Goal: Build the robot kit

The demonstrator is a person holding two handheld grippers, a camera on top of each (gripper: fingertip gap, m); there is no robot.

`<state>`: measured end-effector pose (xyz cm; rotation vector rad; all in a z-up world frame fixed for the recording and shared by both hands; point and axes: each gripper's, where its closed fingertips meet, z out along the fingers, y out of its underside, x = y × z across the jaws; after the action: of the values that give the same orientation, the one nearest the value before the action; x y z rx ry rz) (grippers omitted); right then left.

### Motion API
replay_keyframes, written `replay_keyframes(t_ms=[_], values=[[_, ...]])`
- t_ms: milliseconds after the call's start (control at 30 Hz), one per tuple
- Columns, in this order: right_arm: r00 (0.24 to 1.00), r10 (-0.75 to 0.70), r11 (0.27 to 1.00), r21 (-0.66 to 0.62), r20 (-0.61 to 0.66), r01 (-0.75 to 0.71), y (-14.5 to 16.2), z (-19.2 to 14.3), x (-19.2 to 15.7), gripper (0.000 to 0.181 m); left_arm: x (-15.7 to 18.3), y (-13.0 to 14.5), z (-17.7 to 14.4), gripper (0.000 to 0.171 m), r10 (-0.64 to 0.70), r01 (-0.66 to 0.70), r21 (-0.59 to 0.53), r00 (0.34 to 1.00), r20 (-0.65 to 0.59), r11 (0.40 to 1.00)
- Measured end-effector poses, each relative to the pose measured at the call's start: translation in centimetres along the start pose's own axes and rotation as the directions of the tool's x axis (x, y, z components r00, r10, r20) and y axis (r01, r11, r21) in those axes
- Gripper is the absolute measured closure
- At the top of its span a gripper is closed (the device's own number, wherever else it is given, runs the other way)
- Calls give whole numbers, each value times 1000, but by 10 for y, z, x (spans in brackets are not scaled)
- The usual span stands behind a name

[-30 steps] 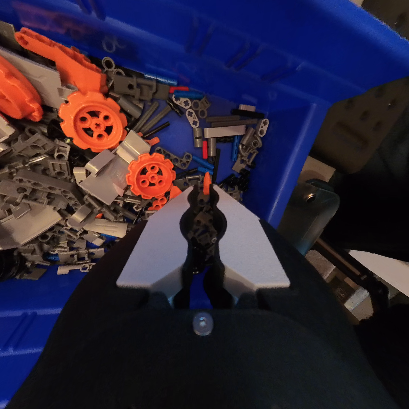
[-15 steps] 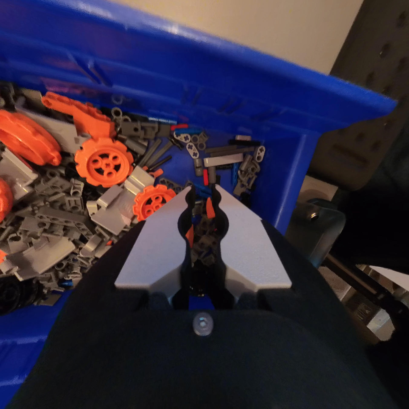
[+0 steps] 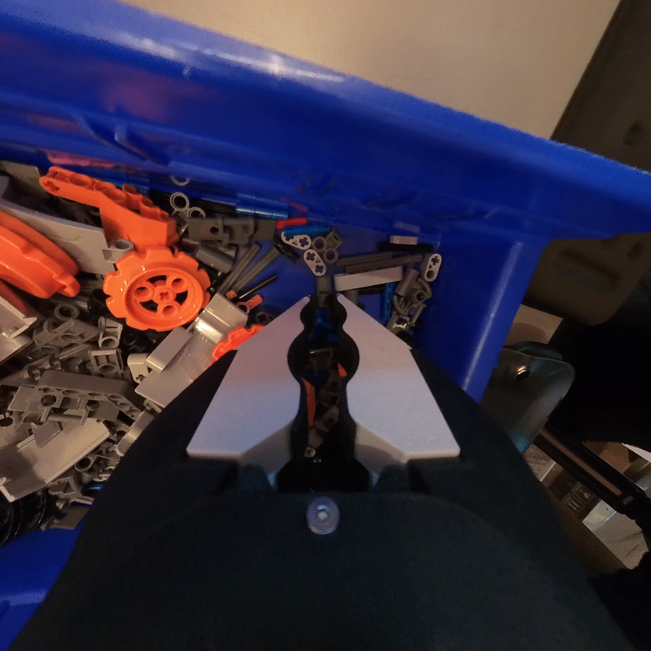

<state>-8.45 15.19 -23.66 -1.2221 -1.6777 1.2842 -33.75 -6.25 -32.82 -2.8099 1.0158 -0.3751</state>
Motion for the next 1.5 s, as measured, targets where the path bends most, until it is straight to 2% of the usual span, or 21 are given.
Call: replay_keyframes(t_ms=[233,367,533,700,867,1033,1133,1200,1233,1333,1400,1500], values=[[1000,-1,1000,-21,11,2,2,0,-2,174,1,15,-3,167,-13,13,-65,1000,-8,998],[1000,-19,999,-37,17,20,1,-1,-5,174,1,15,-10,163,-24,24,-39,1000,-7,999],[998,-25,997,-66,49,29,4,6,-13,173,7,10,-31,156,-11,11,-29,1000,-3,1000],[996,-65,994,-81,58,70,3,10,-21,173,4,-2,-72,155,0,1,-4,995,100,1000],[994,-80,995,-62,70,84,-3,11,-27,173,1,-48,-130,159,-2,-33,120,960,281,992],[993,-91,994,-55,77,96,-5,13,-31,173,35,-134,-163,165,54,-173,282,922,383,944],[992,-93,994,-46,82,97,-7,11,-33,173,62,-178,-157,170,48,-206,355,912,407,912],[992,-98,994,-40,82,101,-9,9,-34,173,75,-201,-142,171,55,-235,376,900,432,896],[992,-101,994,-41,80,105,-9,9,-34,173,85,-213,-129,171,60,-235,406,915,399,883],[992,-95,994,-49,82,99,-8,10,-34,172,78,-227,-98,171,-52,-107,436,940,337,894],[992,-100,993,-52,80,104,-7,10,-34,173,86,-239,-81,171,-100,-37,540,970,221,841],[991,-106,993,-50,81,110,-8,9,-35,173,86,-240,-51,171,-144,-22,607,964,223,794]])
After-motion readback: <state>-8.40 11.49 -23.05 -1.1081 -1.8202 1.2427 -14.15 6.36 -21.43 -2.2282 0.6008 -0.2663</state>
